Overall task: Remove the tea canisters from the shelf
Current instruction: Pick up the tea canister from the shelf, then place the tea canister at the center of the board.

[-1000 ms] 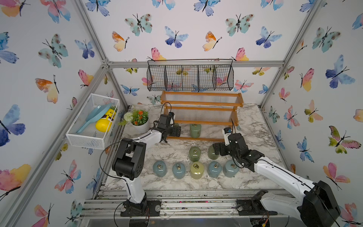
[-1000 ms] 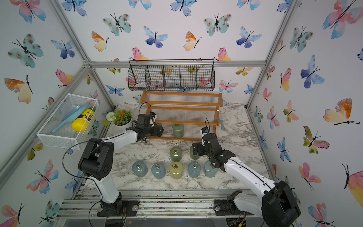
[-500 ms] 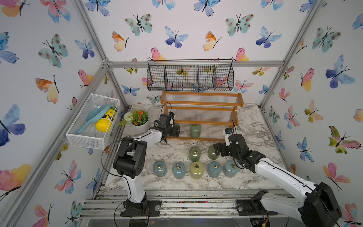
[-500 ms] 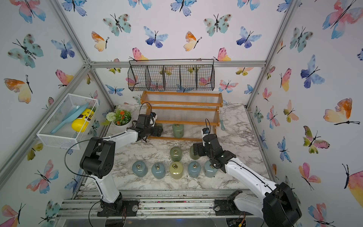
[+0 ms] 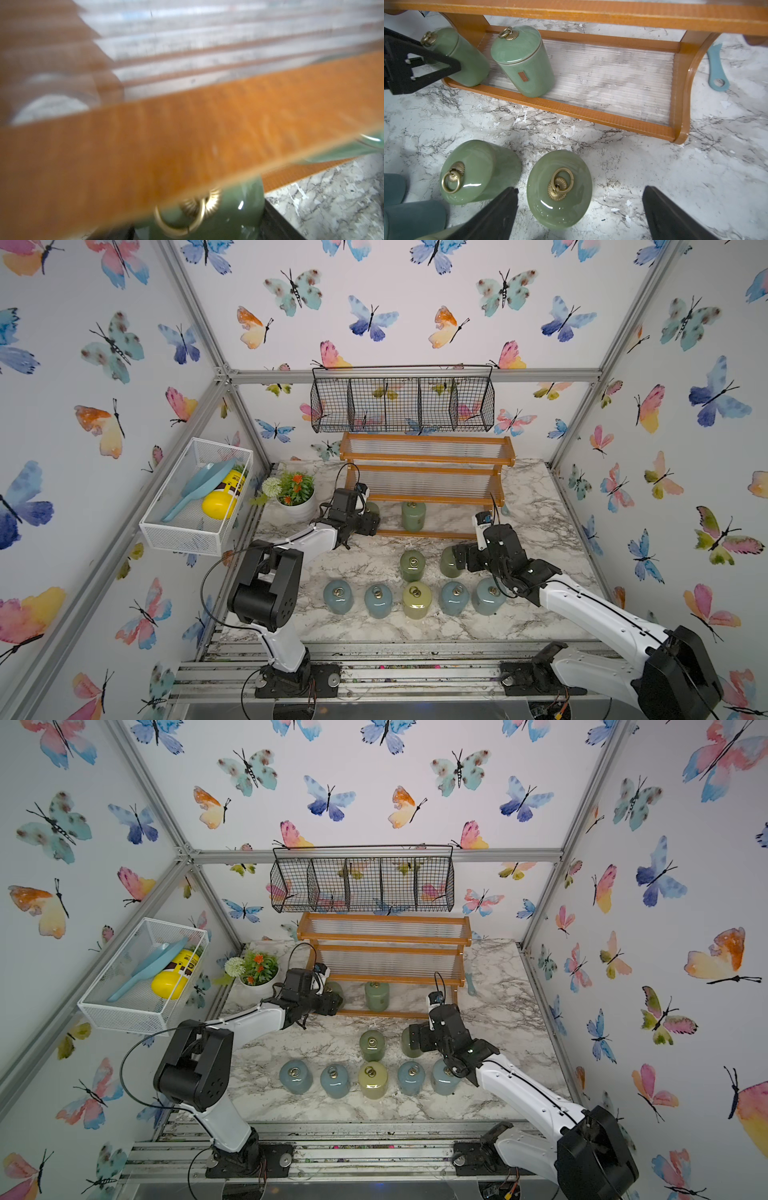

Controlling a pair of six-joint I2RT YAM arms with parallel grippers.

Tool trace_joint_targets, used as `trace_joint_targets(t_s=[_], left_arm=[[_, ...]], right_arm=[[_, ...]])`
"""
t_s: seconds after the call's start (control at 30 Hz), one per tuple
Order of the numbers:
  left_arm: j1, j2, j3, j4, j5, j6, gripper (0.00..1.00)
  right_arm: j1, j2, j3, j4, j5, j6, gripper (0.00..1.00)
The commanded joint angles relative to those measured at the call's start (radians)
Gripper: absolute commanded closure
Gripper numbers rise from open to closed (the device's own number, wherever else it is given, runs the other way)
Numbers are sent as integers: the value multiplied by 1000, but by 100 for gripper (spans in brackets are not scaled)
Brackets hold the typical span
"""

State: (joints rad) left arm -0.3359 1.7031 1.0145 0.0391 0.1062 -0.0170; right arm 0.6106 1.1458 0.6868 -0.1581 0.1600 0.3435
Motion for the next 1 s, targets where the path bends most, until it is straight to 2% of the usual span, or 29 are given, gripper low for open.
trace_joint_targets(t_s=[0.0,0.47,0.97], left_arm=[[-3,-107,-23,1,-8,32,20],[6,-327,-237,-83,-93,-7,18],[27,-413,-387,-108,-144,-90,16]], right_arm=[[2,-11,-13,-19,11,5,0],[2,-6,-26,2,-12,3,0],[2,-17,-41,5,-18,-3,0]])
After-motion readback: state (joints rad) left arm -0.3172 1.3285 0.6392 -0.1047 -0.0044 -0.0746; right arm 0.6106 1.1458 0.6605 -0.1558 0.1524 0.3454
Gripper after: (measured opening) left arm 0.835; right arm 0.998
